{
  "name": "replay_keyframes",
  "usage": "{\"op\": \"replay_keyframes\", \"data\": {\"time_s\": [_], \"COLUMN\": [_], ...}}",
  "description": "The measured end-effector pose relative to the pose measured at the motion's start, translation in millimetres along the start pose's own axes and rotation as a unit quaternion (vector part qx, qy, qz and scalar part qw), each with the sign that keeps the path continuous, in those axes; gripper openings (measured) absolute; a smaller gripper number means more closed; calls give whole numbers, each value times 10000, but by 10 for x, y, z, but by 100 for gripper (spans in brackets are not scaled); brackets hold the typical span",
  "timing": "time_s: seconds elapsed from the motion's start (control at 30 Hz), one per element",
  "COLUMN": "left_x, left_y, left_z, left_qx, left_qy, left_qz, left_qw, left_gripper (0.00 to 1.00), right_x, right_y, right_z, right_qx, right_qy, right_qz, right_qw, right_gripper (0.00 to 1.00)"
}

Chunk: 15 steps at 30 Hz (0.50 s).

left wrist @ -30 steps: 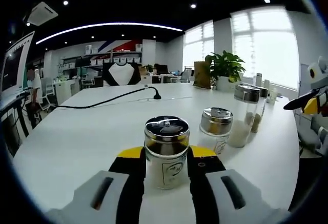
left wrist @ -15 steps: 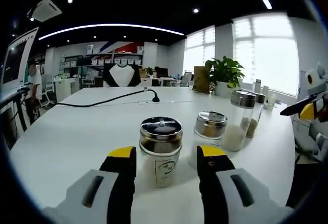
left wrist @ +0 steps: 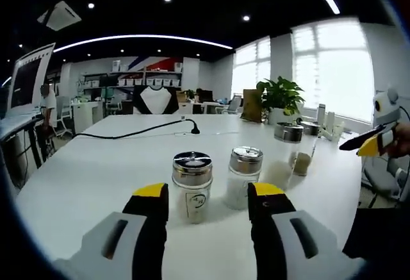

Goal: Rotate the seasoning bottle until the label or dispensing opening points toward the visible target arrow and the bottle remains upright within the marked orientation range

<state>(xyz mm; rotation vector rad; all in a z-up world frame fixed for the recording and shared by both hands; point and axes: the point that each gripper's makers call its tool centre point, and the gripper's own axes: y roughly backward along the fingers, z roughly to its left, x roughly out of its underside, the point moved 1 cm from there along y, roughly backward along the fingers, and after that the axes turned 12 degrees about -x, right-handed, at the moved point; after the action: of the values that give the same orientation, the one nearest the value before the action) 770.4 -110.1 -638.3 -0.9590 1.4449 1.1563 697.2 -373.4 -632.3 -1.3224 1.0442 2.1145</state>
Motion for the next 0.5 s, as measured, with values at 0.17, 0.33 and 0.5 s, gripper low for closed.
{"op": "replay_keyframes", "data": {"time_s": [0.17, 0.33, 0.5], "left_x": [-105, -147, -193], "left_y": [162, 324, 487], "left_z": [20, -16, -84], "left_qx": [-232, -389, -495], "left_qy": [-57, -83, -135], "left_qz": [-132, -196, -324], "left_qw": [9996, 9990, 9982], "left_gripper": [53, 56, 59], "right_x": [-24, 7, 41], "right_y": [3, 6, 45], "right_z": [1, 34, 74], "right_qx": [-14, -62, -127], "right_qy": [141, 431, 585], "right_qz": [-107, -166, -262], "right_qw": [9998, 9989, 9979], "right_gripper": [83, 83, 83]}}
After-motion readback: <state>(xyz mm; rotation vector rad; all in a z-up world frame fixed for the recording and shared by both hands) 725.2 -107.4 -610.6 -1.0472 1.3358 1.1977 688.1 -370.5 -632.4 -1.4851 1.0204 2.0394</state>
